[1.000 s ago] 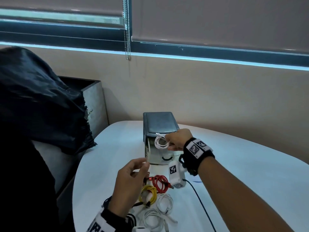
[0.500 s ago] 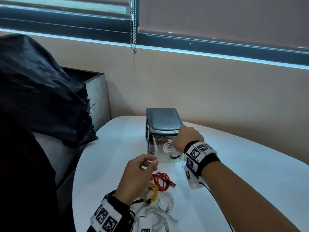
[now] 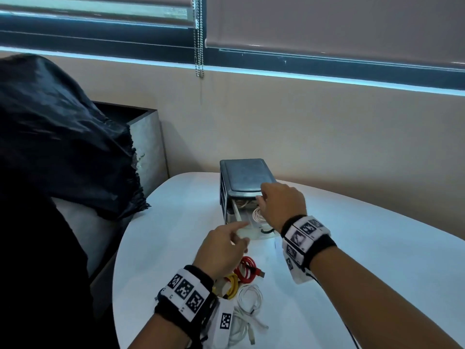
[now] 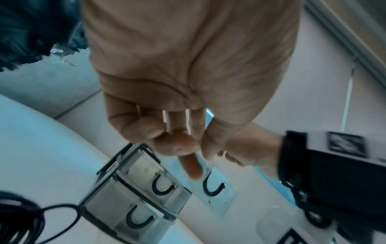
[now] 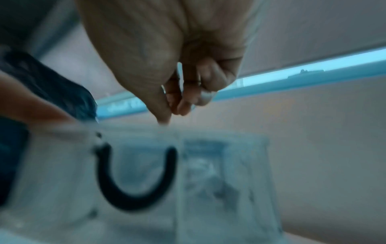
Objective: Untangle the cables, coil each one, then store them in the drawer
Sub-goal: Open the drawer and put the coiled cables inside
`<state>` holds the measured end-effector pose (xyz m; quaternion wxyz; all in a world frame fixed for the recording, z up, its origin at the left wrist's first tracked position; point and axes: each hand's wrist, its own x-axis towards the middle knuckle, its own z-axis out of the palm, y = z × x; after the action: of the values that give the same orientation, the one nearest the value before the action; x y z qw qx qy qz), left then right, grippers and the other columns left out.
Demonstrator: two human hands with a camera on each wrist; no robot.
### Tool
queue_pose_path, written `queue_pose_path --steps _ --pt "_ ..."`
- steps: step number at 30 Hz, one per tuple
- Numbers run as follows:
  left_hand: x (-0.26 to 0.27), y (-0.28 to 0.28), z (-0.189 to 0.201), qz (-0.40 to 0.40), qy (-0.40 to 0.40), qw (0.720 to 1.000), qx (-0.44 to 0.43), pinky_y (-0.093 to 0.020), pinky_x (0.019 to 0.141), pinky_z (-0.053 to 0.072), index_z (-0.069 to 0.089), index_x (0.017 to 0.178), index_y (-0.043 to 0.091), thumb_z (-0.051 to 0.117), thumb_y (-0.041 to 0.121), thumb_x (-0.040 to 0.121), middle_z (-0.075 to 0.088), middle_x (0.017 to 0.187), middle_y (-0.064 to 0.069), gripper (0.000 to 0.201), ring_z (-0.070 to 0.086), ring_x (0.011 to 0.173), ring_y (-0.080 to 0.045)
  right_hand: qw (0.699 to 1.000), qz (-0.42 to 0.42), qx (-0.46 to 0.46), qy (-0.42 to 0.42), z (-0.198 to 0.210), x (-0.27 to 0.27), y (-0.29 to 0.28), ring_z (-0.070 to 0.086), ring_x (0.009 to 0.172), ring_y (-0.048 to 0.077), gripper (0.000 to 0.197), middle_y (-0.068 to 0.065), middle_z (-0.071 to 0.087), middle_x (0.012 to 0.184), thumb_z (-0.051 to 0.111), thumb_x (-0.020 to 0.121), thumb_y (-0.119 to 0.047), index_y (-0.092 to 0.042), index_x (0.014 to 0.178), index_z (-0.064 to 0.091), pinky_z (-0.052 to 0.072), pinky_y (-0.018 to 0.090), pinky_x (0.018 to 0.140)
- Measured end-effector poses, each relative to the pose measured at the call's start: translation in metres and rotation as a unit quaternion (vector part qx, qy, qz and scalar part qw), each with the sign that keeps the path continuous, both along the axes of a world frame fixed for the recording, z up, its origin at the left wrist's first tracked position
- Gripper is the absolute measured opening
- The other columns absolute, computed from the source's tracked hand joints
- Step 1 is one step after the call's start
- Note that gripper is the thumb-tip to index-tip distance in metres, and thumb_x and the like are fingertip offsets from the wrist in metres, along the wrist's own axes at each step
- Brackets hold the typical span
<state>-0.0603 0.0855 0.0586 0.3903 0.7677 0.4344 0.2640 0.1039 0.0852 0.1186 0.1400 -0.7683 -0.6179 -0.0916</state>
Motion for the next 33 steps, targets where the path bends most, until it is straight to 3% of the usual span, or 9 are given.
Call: queue_pose_path --steps 2,4,6,8,15,17,21,25,33 --pt "-0.004 0.002 -0.001 0.068 -0.073 0.995 0.008 -0.011 0.062 0.043 0.066 0.113 0.038 0.061 0.027 0.097 0.071 0.078 0.008 0.021 0.058 0.06 0.006 0.995 0.072 0.003 0.068 -0.005 -0.007 -0.028 0.048 0.064 0.011 0.027 -0.01 0.054 0.07 0.053 0.096 -0.04 -0.025 0.073 0.05 0.036 0.026 0.064" --pt "-0.012 0.005 -0.004 0.135 -0.085 0.987 0.02 -0.014 0.059 0.046 0.069 0.091 0.033 0.063 0.027 0.095 0.069 0.076 0.008 0.009 0.059 0.061 0.001 0.97 0.153 -0.144 0.125 -0.021 -0.016 -0.06 0.05 0.069 0.007 0.02 -0.011 0.059 0.076 0.056 0.094 -0.036 -0.026 0.078 0.061 0.044 0.027 0.072" --pt "-0.02 0.008 -0.012 0.138 -0.047 0.989 -0.004 -0.027 0.064 0.055 0.069 0.081 0.028 0.065 0.027 0.093 0.068 0.074 0.006 0.012 0.06 0.063 -0.007 0.936 0.181 -0.291 0.084 -0.048 -0.022 -0.084 0.058 0.085 0.013 0.017 -0.005 0.067 0.099 0.057 0.091 -0.025 -0.029 0.105 0.067 0.046 0.028 0.079" --pt "-0.024 0.003 -0.018 0.08 0.02 0.996 -0.041 -0.025 0.062 0.052 0.07 0.077 0.025 0.067 0.025 0.091 0.066 0.07 0.007 0.014 0.061 0.064 -0.009 0.922 0.163 -0.352 0.023 -0.077 -0.022 -0.096 0.062 0.103 0.025 0.038 0.004 0.065 0.117 0.057 0.089 -0.019 -0.03 0.125 0.059 0.045 0.03 0.084" --pt "-0.035 -0.007 -0.028 0.033 0.001 0.995 -0.098 -0.022 0.056 0.045 0.073 0.077 0.024 0.07 0.026 0.092 0.061 0.059 0.009 0.015 0.053 0.053 -0.006 0.923 0.188 -0.329 -0.06 -0.095 -0.015 -0.12 0.063 0.094 0.035 0.024 0.015 0.067 0.106 0.045 0.099 -0.031 -0.015 0.107 0.06 0.04 0.033 0.073" --pt "-0.041 -0.004 -0.024 0.052 -0.025 0.992 -0.111 -0.023 0.054 0.047 0.074 0.082 0.021 0.069 0.025 0.092 0.064 0.062 0.006 0.012 0.054 0.052 -0.006 0.94 0.196 -0.28 0.0 -0.068 -0.004 -0.129 0.063 0.091 0.029 0.023 0.005 0.07 0.1 0.045 0.099 -0.04 -0.023 0.106 0.059 0.039 0.031 0.073" --pt "-0.038 0.0 -0.019 0.081 -0.045 0.993 -0.072 -0.026 0.061 0.053 0.072 0.09 0.025 0.069 0.025 0.093 0.068 0.073 0.002 0.004 0.058 0.056 -0.005 0.951 0.215 -0.084 0.205 0.004 0.01 -0.102 0.043 0.055 0.005 0.031 -0.01 0.05 0.061 0.053 0.096 -0.043 -0.028 0.07 0.047 0.04 0.028 0.059" --pt "-0.008 -0.006 -0.008 0.084 -0.044 0.994 0.057 -0.02 0.06 0.049 0.061 0.115 0.038 0.067 0.029 0.093 0.064 0.078 0.01 0.024 0.056 0.055 -0.003 0.92 0.184 -0.1 0.33 0.029 0.007 -0.032 0.048 0.052 0.003 0.02 -0.002 0.059 0.067 0.059 0.097 -0.025 -0.015 0.081 0.066 0.04 0.018 0.054" --pt "0.012 -0.001 -0.004 0.089 0.103 0.982 0.13 -0.023 0.074 0.046 0.061 0.123 0.041 0.055 0.038 0.098 0.07 0.106 0.012 0.026 0.06 0.085 -0.009 0.961 0.083 -0.265 0.008 0.005 0.0 0.021 0.063 0.074 0.022 0.02 0.001 0.064 0.077 0.058 0.09 -0.021 -0.017 0.071 0.054 0.05 0.028 0.062"
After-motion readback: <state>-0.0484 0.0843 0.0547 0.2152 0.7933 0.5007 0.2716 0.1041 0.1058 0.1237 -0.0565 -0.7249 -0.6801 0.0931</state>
